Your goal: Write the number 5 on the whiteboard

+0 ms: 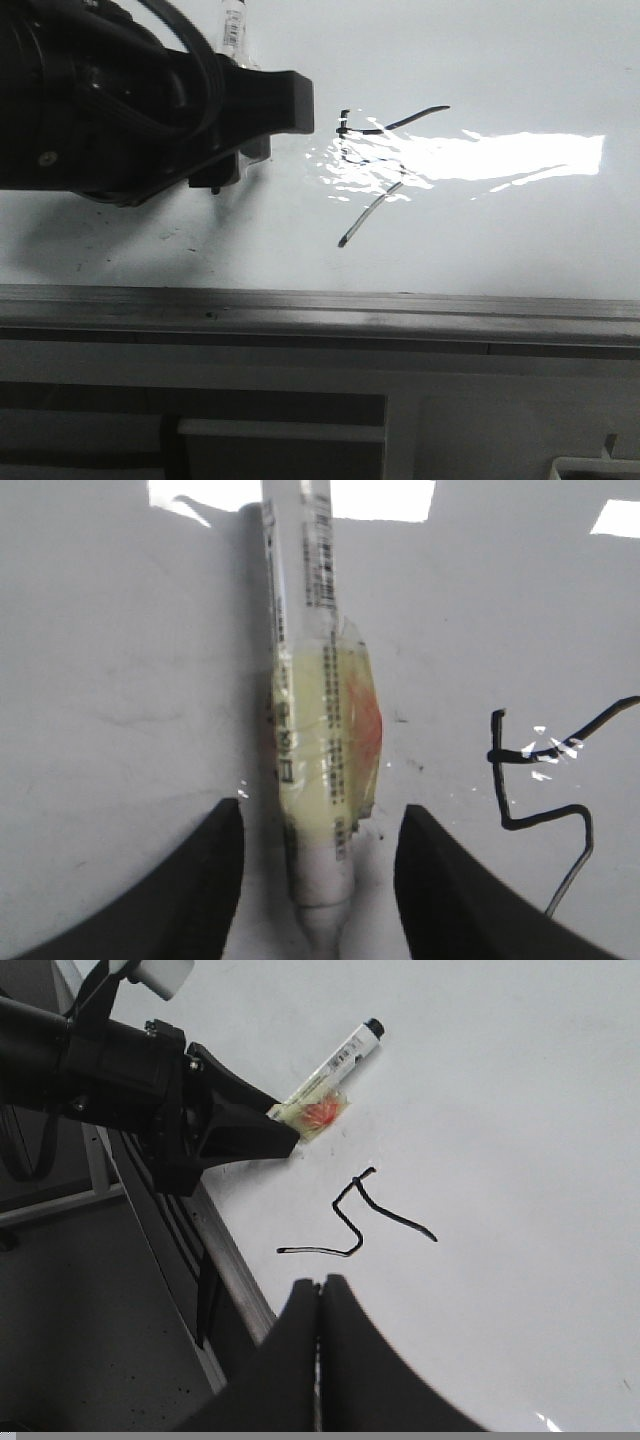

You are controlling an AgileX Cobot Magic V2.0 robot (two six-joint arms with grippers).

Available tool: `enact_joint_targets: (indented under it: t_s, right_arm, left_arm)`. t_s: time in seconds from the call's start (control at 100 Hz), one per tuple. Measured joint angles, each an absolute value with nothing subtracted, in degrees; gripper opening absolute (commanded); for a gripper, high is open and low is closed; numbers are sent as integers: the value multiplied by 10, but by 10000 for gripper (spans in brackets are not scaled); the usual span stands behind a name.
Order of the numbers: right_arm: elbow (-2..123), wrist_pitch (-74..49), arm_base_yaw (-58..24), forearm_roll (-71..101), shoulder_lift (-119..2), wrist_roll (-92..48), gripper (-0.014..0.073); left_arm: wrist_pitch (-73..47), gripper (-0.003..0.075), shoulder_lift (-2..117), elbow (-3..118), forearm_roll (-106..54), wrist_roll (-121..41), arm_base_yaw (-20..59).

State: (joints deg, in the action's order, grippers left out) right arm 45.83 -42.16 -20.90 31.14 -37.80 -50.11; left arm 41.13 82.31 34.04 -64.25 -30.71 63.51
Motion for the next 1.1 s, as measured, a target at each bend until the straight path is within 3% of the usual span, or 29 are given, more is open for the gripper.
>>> enact_joint_targets:
  t_s: [0.1, 0.28, 0.48, 0.61, 0.69, 0.82, 0.92, 1.1]
  right_arm:
    - [458, -422, -209, 311, -378, -501, -63]
    - [458, -422, -209, 311, -378, -501, -63]
    - [458, -422, -209, 311, -378, -501, -63]
    - [458, -420, -209, 315, -377, -501, -63]
    - [457, -416, -209, 315, -370, -501, -63]
    - [454, -389, -209, 314, -327, -501, -63]
    - [426, -351, -209, 294, -269, -493, -63]
    - [315, -275, -209, 220, -144, -416, -63]
  left_arm:
    - [411, 391, 823, 340, -641, -307, 635]
    - [412, 573, 819, 353, -640, -307, 635]
    - [392, 571, 768, 375, -642, -320, 635]
    - [389, 501, 690, 383, -618, -376, 649]
    - [387, 407, 628, 383, -636, -448, 652]
    - [409, 165, 519, 383, -786, -667, 652]
    - [496, -15, 424, 383, -974, -851, 652]
    - [673, -17, 290, 369, -1053, -961, 663]
